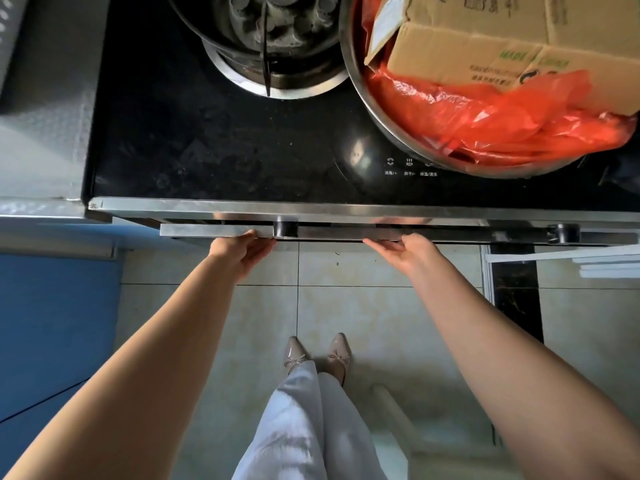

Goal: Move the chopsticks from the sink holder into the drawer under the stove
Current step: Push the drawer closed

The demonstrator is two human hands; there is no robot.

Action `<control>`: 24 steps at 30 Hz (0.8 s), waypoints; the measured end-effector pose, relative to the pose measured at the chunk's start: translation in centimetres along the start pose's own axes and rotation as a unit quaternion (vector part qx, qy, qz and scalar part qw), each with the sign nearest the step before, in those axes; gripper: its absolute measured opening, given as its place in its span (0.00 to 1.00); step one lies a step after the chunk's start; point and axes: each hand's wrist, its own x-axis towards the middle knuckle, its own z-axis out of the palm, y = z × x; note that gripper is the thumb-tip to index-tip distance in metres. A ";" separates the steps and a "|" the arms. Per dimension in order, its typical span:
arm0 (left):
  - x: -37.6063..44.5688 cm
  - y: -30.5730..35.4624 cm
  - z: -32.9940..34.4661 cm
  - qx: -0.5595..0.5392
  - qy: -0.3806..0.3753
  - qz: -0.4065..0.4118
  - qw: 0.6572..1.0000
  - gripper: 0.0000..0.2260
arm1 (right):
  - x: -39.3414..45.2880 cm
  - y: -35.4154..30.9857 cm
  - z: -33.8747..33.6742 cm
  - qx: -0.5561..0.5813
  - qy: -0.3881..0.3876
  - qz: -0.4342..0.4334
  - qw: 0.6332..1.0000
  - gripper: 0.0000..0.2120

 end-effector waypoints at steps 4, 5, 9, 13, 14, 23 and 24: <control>0.1 0.1 0.1 0.003 -0.012 0.025 1.000 0.07 | -0.2 -0.3 0.6 0.004 0.005 -0.021 1.000 0.17; 0.0 0.1 0.2 0.006 -0.015 0.033 0.999 0.05 | -0.2 -0.5 0.7 0.012 0.004 -0.024 1.000 0.17; -0.1 0.4 0.4 0.010 -0.022 0.061 0.998 0.06 | -0.4 -0.7 0.9 0.038 -0.001 -0.020 0.999 0.18; -0.1 0.2 1.0 -0.011 -0.004 0.072 0.997 0.12 | -0.8 -0.5 1.2 0.058 -0.027 -0.041 0.997 0.20; -0.1 0.1 1.0 -0.019 -0.007 0.070 0.997 0.13 | -0.9 -0.6 1.3 0.056 -0.031 -0.045 0.997 0.21; -0.6 0.1 0.1 -0.005 -0.092 0.053 0.994 0.06 | -1.4 -0.9 1.0 0.025 -0.027 -0.032 0.999 0.17; -0.8 0.1 0.3 0.000 -0.087 0.050 0.995 0.06 | -1.4 -0.9 0.8 0.015 -0.027 -0.030 0.999 0.17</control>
